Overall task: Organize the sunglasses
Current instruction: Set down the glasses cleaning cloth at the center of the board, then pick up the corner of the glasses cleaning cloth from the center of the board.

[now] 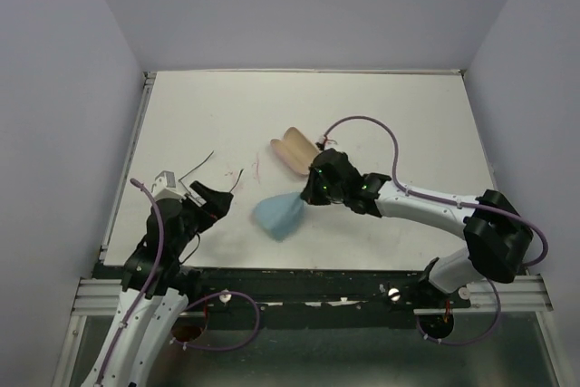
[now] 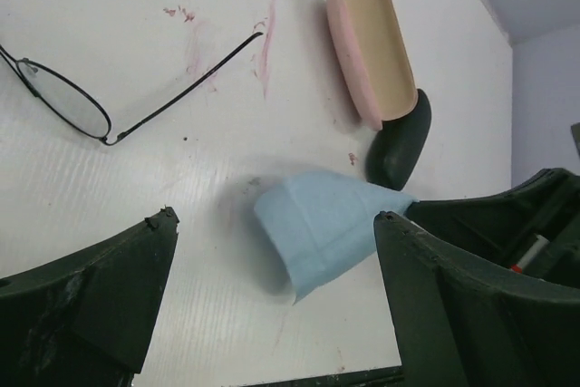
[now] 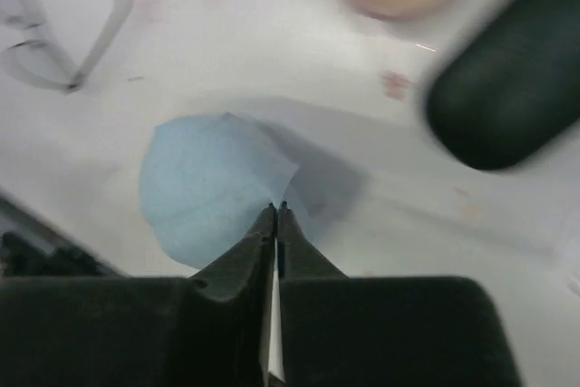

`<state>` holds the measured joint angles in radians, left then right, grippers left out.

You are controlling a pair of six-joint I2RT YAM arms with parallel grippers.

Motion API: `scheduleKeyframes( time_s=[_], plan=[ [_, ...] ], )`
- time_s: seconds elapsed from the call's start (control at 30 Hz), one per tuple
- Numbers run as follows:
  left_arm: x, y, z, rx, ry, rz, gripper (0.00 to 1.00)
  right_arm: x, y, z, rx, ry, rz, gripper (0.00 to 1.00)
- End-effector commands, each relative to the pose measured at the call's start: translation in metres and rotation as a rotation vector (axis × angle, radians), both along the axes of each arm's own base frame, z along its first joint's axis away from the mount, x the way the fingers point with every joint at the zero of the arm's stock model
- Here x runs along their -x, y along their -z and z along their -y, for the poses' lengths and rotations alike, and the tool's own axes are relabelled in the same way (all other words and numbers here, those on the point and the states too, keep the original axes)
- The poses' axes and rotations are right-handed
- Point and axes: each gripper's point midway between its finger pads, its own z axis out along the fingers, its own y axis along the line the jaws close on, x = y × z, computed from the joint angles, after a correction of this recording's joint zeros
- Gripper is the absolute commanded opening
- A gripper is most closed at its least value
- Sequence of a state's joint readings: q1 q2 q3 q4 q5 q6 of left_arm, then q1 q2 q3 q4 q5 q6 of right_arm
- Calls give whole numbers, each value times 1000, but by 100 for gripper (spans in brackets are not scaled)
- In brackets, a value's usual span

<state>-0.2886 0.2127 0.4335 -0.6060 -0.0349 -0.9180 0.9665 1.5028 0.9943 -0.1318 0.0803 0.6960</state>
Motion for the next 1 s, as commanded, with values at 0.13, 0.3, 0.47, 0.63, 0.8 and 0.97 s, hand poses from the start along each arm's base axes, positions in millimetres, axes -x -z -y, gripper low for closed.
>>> scheduleKeyframes(
  time_s=[0.13, 0.3, 0.47, 0.63, 0.8, 0.97],
  plan=[
    [-9, 41, 34, -10, 177, -165, 99, -4, 75, 153, 348, 491, -145, 49],
    [-19, 60, 44, -20, 219, -238, 99, 2, 61, 119, 288, 267, -105, 59],
    [-24, 70, 43, -22, 186, -280, 99, 31, 60, 62, 407, 22, 3, 60],
    [-24, 73, 31, -35, 108, -289, 99, 57, 87, 16, 457, -131, -40, 51],
    [-24, 72, 24, -44, 71, -290, 99, 67, 113, 11, 545, -168, -71, 43],
    [-23, 72, 33, -26, 117, -282, 99, 68, 111, 21, 579, -146, -60, 44]
  ],
)
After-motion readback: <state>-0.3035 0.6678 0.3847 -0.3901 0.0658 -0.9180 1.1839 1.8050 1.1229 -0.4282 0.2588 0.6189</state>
